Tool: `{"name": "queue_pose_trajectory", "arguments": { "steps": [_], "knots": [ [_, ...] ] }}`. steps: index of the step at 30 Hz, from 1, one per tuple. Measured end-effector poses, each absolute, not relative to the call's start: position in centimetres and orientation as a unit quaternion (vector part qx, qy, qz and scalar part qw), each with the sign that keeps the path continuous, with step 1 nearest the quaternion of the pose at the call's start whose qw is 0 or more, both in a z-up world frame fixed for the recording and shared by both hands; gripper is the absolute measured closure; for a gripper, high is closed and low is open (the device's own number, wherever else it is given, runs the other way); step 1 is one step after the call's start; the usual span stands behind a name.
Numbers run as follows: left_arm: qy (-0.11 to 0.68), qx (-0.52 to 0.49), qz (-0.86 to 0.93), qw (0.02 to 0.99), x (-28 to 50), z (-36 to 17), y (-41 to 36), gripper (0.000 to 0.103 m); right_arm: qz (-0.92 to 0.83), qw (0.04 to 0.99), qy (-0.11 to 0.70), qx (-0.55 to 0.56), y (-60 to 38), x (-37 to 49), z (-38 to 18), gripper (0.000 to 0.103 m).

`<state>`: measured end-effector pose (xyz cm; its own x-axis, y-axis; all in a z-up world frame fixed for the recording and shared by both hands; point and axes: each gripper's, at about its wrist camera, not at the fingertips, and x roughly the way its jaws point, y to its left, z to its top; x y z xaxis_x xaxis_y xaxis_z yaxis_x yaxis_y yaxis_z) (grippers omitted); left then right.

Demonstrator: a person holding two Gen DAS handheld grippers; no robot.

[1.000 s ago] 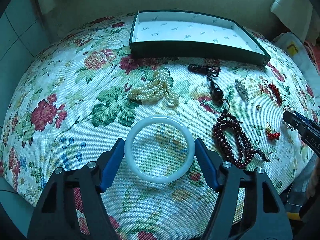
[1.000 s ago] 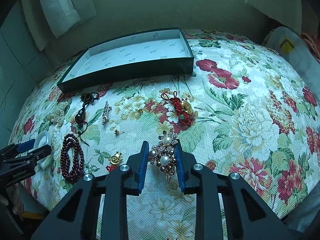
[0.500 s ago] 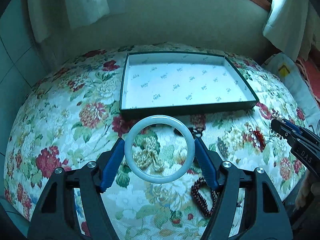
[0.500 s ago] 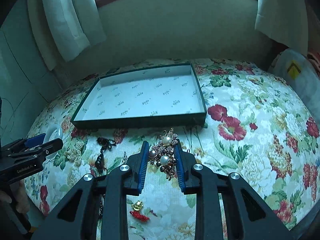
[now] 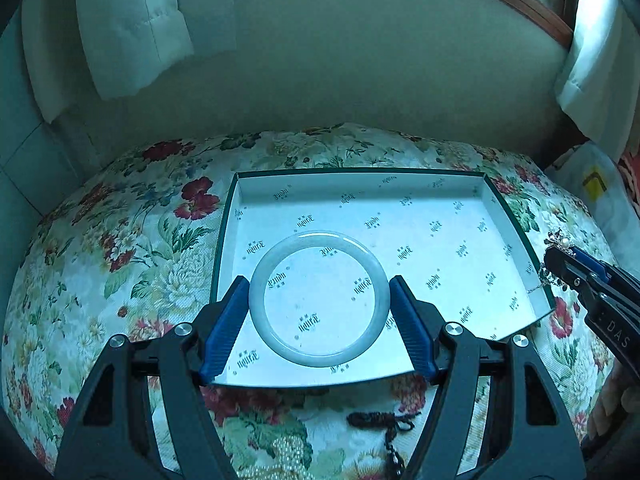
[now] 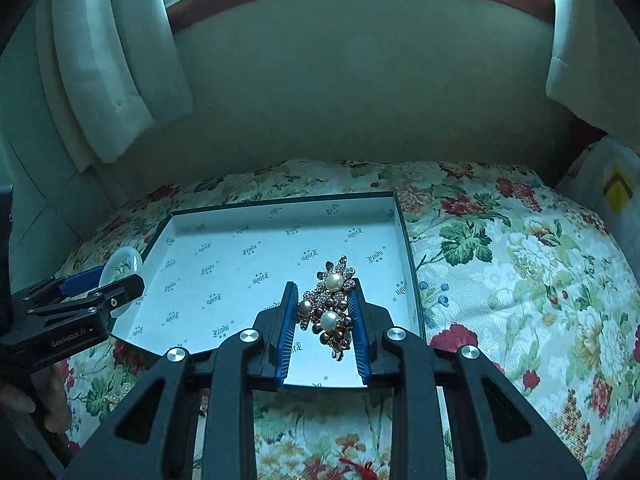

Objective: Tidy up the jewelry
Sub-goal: 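Carry the bangle and brooch into the white tray and open both tools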

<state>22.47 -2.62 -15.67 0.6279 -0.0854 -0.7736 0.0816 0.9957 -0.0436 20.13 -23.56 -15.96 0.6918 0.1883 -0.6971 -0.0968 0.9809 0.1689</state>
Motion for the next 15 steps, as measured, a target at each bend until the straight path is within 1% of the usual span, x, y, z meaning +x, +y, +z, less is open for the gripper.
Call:
{"name": "queue_pose_trajectory", "arguments": {
  "steps": [7, 15],
  "knots": [
    [0.459, 0.002, -0.036, 0.888, 24.7, -19.7, -2.5, 0.032, 0.084, 0.904, 0.416, 0.048, -23.0, 22.3, -19.6, 0.077],
    [0.476, 0.006, -0.031, 0.879, 25.1, -21.9, -2.4, 0.032, 0.086, 0.891, 0.444, 0.039, -22.6, 23.0, -22.0, 0.077]
  ]
}}
